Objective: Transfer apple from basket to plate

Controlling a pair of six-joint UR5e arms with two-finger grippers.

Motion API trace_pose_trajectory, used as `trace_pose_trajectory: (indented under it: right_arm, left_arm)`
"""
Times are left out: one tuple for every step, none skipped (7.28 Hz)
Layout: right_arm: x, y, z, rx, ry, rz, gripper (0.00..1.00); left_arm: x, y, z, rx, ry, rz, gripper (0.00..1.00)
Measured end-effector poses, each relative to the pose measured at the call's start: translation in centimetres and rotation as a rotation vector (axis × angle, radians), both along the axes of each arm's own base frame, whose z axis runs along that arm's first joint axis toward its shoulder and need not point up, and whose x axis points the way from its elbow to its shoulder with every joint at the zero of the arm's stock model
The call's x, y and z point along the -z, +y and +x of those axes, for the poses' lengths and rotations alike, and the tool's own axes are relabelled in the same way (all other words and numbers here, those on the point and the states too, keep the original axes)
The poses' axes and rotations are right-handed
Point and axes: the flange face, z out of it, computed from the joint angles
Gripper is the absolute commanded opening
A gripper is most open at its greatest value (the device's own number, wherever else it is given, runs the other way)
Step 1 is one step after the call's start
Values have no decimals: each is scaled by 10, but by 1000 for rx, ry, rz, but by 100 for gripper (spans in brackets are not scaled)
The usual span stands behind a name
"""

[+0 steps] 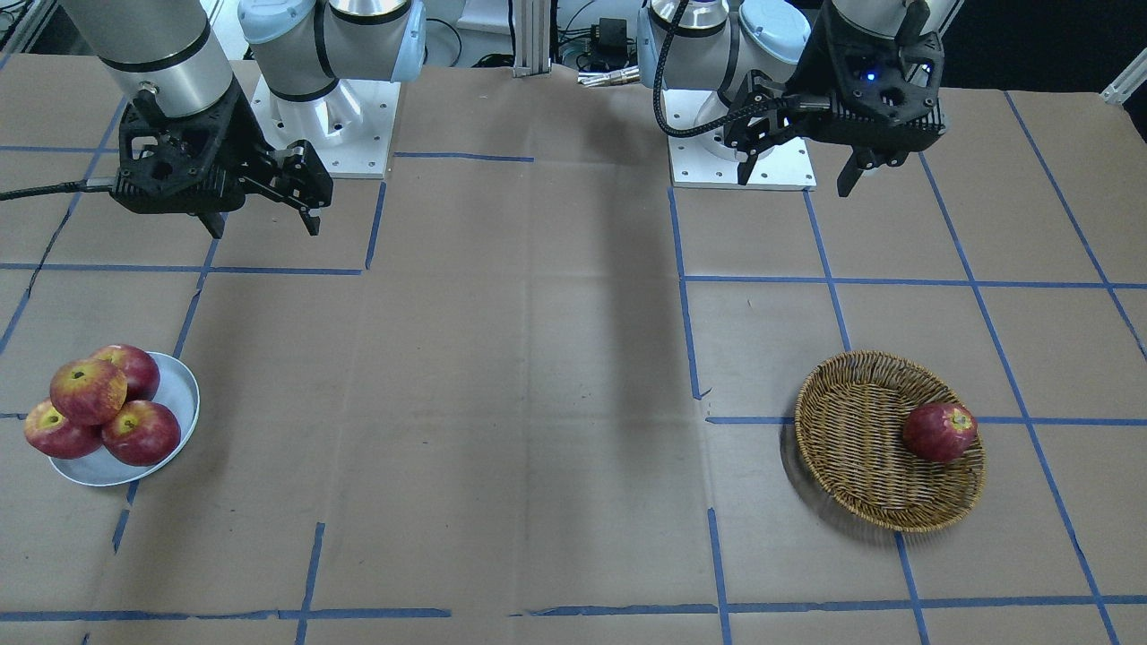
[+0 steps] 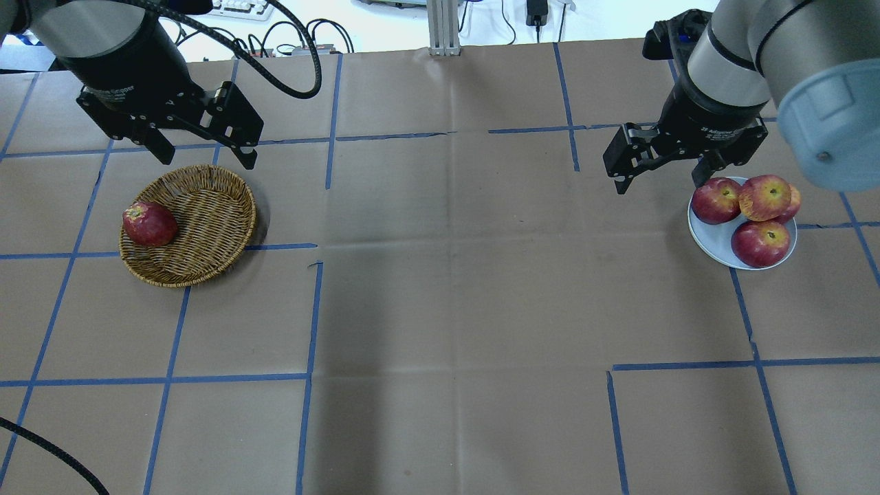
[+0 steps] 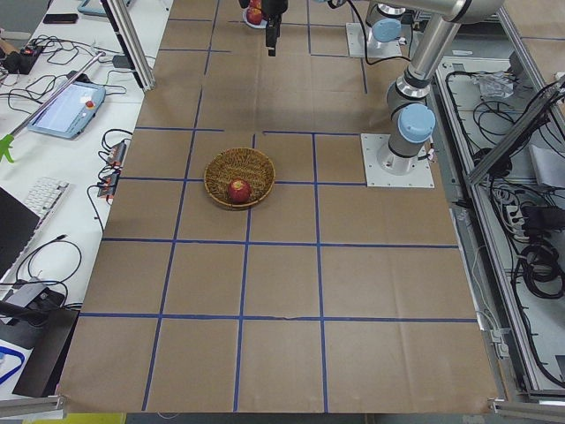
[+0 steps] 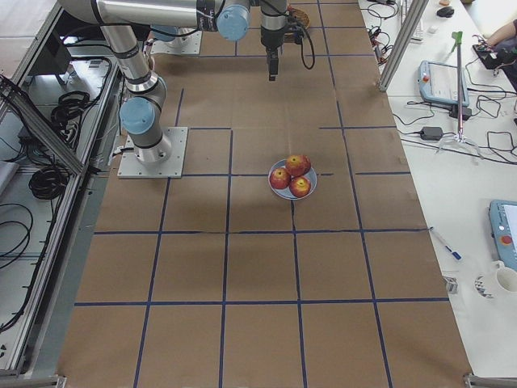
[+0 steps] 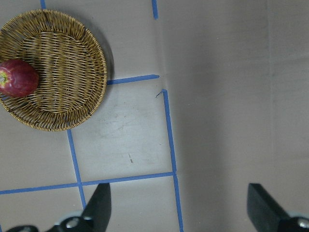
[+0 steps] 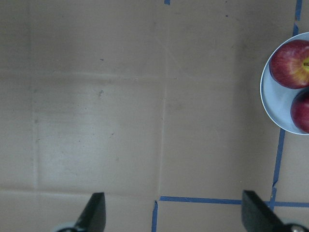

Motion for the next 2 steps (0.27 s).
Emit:
trace_pose_trajectory:
  right_arm:
    - [0,0,0,0,-1,-1,100]
    - [0,0,0,0,-1,-2,100]
  left_arm:
    - [0,0,0,0,2,-1,99]
    - [-2,2,-1,0,1,-3,99]
